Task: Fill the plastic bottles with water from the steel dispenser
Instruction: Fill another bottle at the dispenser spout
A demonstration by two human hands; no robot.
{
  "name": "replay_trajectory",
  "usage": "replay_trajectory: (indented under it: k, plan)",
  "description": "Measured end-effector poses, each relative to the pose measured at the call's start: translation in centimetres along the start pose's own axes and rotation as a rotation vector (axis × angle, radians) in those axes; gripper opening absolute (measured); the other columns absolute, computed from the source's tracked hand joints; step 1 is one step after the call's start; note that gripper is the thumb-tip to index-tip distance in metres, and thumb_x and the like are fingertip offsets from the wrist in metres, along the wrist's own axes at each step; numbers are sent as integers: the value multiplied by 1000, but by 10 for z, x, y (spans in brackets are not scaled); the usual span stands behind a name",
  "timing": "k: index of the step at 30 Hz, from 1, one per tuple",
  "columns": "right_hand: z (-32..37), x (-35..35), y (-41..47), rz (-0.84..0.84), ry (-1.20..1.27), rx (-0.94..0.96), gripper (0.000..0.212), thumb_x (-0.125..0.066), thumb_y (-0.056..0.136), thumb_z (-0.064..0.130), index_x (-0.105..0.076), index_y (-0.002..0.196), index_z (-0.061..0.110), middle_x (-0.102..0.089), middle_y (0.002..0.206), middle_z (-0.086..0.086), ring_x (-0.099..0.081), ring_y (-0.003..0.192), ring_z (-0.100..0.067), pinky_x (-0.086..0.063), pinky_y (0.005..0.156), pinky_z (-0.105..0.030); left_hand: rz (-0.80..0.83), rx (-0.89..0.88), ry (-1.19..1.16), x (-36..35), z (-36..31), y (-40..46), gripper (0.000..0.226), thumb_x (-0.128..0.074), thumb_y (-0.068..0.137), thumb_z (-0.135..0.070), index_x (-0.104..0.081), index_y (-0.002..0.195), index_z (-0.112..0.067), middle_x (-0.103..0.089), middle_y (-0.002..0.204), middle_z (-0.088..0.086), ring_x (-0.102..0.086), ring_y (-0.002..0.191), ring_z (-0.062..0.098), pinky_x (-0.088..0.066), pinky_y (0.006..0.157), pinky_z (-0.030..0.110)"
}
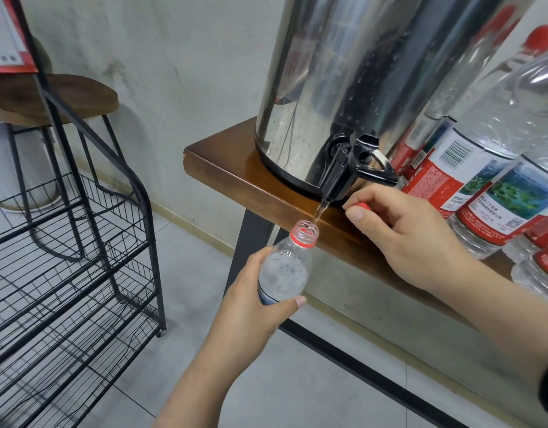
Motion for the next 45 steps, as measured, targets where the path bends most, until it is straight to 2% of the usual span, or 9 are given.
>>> replay_trajectory:
  k: [7, 14, 32, 37, 45]
  plan:
    - [1, 1, 0, -6, -4, 0, 38, -45, 80, 69, -65, 94, 40, -68, 84, 3, -63, 78, -17, -46, 71, -31, -1, -8, 3, 1, -1, 0, 68, -87, 80, -31, -47, 131, -51, -60, 121, -28, -56, 116, -5, -47, 81, 3]
    - [0, 0, 0, 1, -8, -6, 39, -44, 80, 70, -64, 94, 41, -68, 84, 2, -63, 79, -16, -47, 71, -32, 0, -4, 14, 1, -1, -1, 70, -87, 80, -30, -45, 134, -48, -58, 123, -27, -56, 117, -1, -47, 77, 1]
    - [0, 0, 0, 2, -7, -6, 40, -44, 80, 70, -65, 95, 39, -68, 84, 1, -62, 79, -16, -46, 70, -30, -2, -3, 11, 1, 0, 0, 69, -87, 80, -31, -47, 132, -50, -59, 123, -26, -57, 118, -1, -48, 79, 3]
    - [0, 1, -1, -9, -4, 0, 38, -45, 80, 69, -65, 93, 39, -68, 84, 3, -61, 77, -15, -46, 70, -29, -14, -12, 8, 1, 0, -1, 66, -87, 79, -30, -48, 126, -53, -61, 119, -28, -56, 113, -10, -47, 78, 2]
    - [-2, 0, 0, 0, -10, -3, 39, -44, 81, 70, -65, 94, 40, -68, 86, 4, -62, 79, -15, -46, 71, -31, -15, -16, 20, 1, -2, -1, 66, -87, 80, -31, -47, 128, -52, -60, 120, -29, -54, 113, -13, -47, 79, 2]
Point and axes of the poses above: each hand's wrist, its own y-axis towards the middle knuckle, its own x-axis out of the back of the hand, z = x × y, the point moved 10 cm from there along y, towards the middle knuckle
